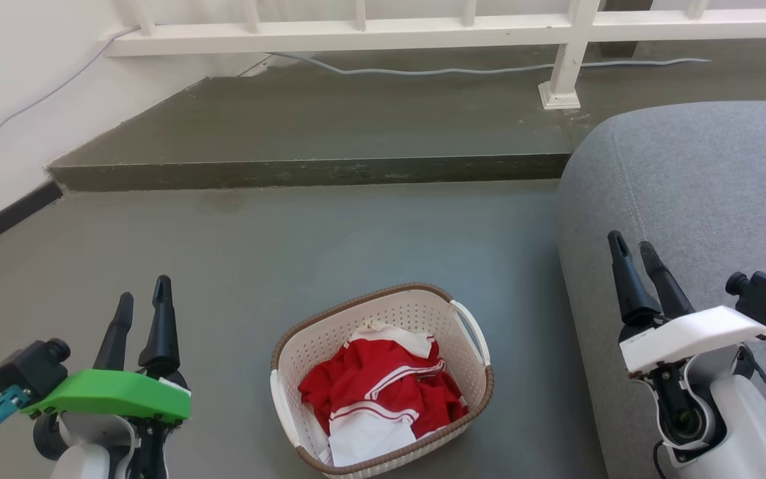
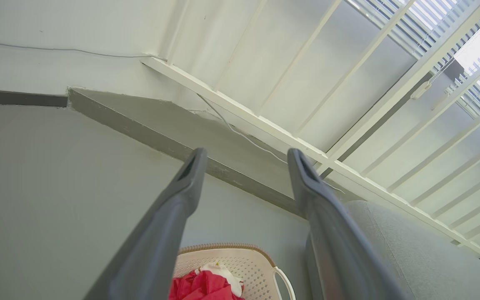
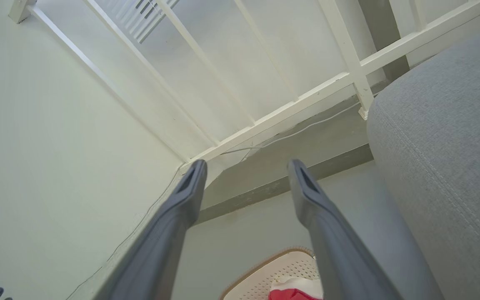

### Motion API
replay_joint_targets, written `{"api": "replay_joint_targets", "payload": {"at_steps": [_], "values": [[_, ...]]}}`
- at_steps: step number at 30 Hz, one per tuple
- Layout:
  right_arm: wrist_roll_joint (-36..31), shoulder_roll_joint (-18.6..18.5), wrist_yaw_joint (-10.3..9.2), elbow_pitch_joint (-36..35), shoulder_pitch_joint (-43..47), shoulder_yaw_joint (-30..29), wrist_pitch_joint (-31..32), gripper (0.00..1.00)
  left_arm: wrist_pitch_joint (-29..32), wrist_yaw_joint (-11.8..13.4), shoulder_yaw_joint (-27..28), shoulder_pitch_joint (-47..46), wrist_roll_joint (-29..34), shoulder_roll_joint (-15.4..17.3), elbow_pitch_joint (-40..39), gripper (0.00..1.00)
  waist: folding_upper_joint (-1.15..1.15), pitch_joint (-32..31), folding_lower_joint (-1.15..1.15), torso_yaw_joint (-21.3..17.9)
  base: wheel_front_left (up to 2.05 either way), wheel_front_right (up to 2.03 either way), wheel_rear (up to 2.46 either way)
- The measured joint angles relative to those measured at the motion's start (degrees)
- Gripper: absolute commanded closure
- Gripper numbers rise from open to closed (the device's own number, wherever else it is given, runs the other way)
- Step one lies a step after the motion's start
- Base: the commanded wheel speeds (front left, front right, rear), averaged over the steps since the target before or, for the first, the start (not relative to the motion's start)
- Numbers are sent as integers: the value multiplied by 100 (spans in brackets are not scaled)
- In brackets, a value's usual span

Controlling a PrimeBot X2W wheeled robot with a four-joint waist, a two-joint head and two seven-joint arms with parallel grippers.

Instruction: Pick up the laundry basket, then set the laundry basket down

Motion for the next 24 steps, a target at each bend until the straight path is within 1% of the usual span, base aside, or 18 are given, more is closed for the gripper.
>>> {"api": "replay_joint_targets", "payload": {"at_steps": [3,14,15,24], "values": [[-181,0,-34,-10,0,24,-30,0,-63,0,-23,0,170,-1,-12,0,0,9,0,0,0,0,0],[-1042,-21,-52,-34,-4,141,-242,0,-286,0,-116,-3,993,-4,-103,0,0,45,0,-16,0,0,0],[-1131,-21,-91,-36,-5,157,-282,0,-307,0,-119,-3,1085,-5,-119,0,0,46,0,-18,0,0,0],[-1789,-24,-93,-56,-31,233,-463,0,-490,-2,-142,-12,1738,-8,-202,0,0,52,0,-22,0,0,0]]}}
